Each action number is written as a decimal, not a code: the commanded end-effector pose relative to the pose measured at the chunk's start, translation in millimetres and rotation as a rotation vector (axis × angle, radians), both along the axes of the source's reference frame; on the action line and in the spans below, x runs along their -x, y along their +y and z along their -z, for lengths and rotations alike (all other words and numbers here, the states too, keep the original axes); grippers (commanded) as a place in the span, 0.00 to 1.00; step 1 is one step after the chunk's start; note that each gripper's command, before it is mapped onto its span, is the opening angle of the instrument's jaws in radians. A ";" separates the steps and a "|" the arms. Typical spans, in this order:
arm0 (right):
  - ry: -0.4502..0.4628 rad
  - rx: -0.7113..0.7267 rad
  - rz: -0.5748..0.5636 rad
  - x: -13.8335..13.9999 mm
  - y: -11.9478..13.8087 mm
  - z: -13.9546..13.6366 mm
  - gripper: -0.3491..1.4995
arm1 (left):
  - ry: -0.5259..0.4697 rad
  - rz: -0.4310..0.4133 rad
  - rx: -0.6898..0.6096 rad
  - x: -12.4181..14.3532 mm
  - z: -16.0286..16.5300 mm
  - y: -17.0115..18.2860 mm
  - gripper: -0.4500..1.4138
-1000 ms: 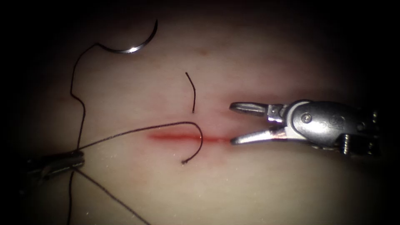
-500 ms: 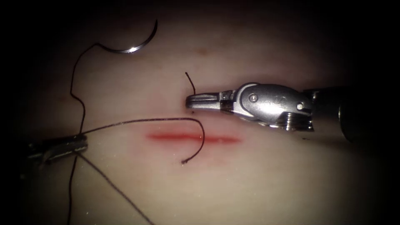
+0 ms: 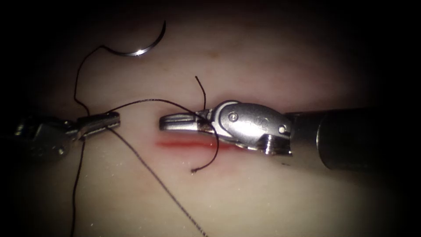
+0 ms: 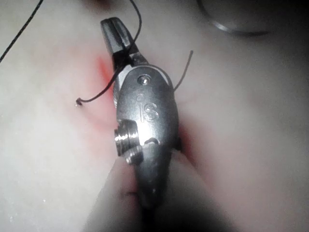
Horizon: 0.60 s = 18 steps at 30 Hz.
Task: Wound Closure
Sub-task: Wrap suture twice, counter-clockwise, around the right jaws
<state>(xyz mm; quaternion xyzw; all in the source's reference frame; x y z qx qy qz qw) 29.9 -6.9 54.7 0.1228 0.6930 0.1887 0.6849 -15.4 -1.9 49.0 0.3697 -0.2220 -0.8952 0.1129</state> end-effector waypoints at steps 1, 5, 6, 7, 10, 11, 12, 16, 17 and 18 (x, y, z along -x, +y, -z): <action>0.013 -0.006 -0.003 -0.8 -0.3 -0.5 0.00 | 0.003 -0.008 -0.009 0.8 -1.2 -0.5 0.00; 0.035 -0.017 -0.023 -0.6 -0.2 -0.4 0.00 | 0.003 -0.027 -0.026 1.4 -3.1 -1.1 0.00; 0.040 -0.023 -0.027 -0.6 -0.1 -0.4 0.00 | 0.002 -0.032 -0.032 1.5 -3.4 -1.2 0.00; 0.060 -0.033 -0.044 -0.6 -0.1 -0.4 0.00 | 0.000 -0.038 -0.036 1.6 -3.9 -1.5 0.00; 0.076 -0.038 -0.063 -0.9 -0.1 -0.3 0.00 | -0.002 -0.052 -0.041 2.3 -4.1 -1.9 0.00; 0.086 -0.042 -0.075 -1.2 -0.1 -0.3 0.00 | -0.002 -0.053 -0.042 2.6 -4.2 -2.0 0.00; 0.084 -0.042 -0.097 -1.7 -0.1 -0.2 0.00 | -0.011 -0.060 -0.045 3.7 -4.3 -2.4 0.00; 0.062 -0.045 -0.126 -3.2 -0.3 0.0 0.00 | -0.024 -0.086 -0.062 6.4 -4.5 -3.4 0.00; 0.057 -0.046 -0.134 -3.5 -0.3 0.1 0.10 | -0.032 -0.095 -0.067 7.0 -4.5 -3.6 0.00; 0.053 -0.047 -0.139 -3.8 -0.3 0.2 0.25 | -0.040 -0.099 -0.075 7.6 -4.4 -3.9 0.00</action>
